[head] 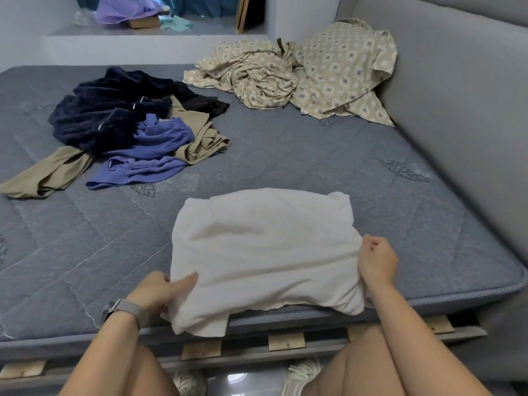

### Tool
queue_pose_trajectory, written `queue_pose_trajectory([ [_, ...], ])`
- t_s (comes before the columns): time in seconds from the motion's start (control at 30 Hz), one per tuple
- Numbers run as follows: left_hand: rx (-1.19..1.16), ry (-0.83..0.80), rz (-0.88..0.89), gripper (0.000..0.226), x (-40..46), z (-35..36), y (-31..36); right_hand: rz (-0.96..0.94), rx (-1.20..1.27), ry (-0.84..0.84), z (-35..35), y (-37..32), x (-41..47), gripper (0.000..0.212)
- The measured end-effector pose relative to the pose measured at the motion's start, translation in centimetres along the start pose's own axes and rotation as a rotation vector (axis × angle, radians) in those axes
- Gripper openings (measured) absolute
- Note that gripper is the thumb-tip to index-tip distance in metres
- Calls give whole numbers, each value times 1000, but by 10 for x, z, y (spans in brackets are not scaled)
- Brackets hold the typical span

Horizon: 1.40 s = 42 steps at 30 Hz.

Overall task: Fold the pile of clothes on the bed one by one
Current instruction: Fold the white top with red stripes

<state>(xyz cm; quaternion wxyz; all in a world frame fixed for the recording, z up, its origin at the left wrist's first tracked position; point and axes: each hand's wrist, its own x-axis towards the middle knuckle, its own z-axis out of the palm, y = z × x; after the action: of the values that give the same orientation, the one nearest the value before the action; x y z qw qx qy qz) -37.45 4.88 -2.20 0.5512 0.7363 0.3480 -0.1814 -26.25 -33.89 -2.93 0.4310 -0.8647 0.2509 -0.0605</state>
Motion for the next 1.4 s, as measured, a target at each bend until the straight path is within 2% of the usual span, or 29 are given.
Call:
queue_pose_trajectory([
  [0.07,-97,171,118,49,7,1,13,-1,91,-56,6,-8,-3,41],
  [0.13,-61,375,221,46,16,3,25,20,128,-90,12,-16,1,50],
  [0.2,-57,473,290,39,25,9,37,57,182,-65,17,-20,15,57],
  [0.33,-173,424,331,55,47,16,52,145,295,-135,30,-23,51,73],
  [0.43,-245,400,265,47,70,9,64,131,323,-224,45,-25,73,46],
  [0.53,-261,361,162,40,88,9,83,58,275,-230,59,-34,89,44],
  [0.63,-302,354,143,37,111,13,93,-82,170,-174,67,-44,100,46],
  [0.7,-323,437,216,28,122,13,93,-184,146,-109,68,-49,107,40],
  [0.73,-358,492,235,30,126,14,94,-216,154,-65,68,-52,111,37],
  [0.83,-562,606,190,37,133,16,93,-213,190,50,69,-51,120,30],
  [0.9,-579,610,116,37,132,18,90,-200,91,49,73,-45,116,26],
  [1.0,-207,635,130,28,129,22,85,-256,-305,41,81,-40,103,31],
  [1.03,-28,691,190,35,124,23,88,-332,-385,90,82,-46,97,35],
  [1.1,329,786,485,55,109,32,95,-541,-399,149,86,-64,78,43],
  [1.17,652,701,794,62,87,54,98,-711,-413,-17,90,-81,47,59],
  [1.2,799,604,847,67,76,68,95,-771,-464,-140,97,-81,31,67],
  [1.27,1043,387,767,72,65,92,73,-805,-605,-364,108,-69,5,81],
  [1.3,1119,335,713,73,63,100,61,-793,-667,-429,112,-59,-3,86],
  [1.4,1219,230,583,79,58,99,43,-792,-776,-467,102,-37,-10,94],
])
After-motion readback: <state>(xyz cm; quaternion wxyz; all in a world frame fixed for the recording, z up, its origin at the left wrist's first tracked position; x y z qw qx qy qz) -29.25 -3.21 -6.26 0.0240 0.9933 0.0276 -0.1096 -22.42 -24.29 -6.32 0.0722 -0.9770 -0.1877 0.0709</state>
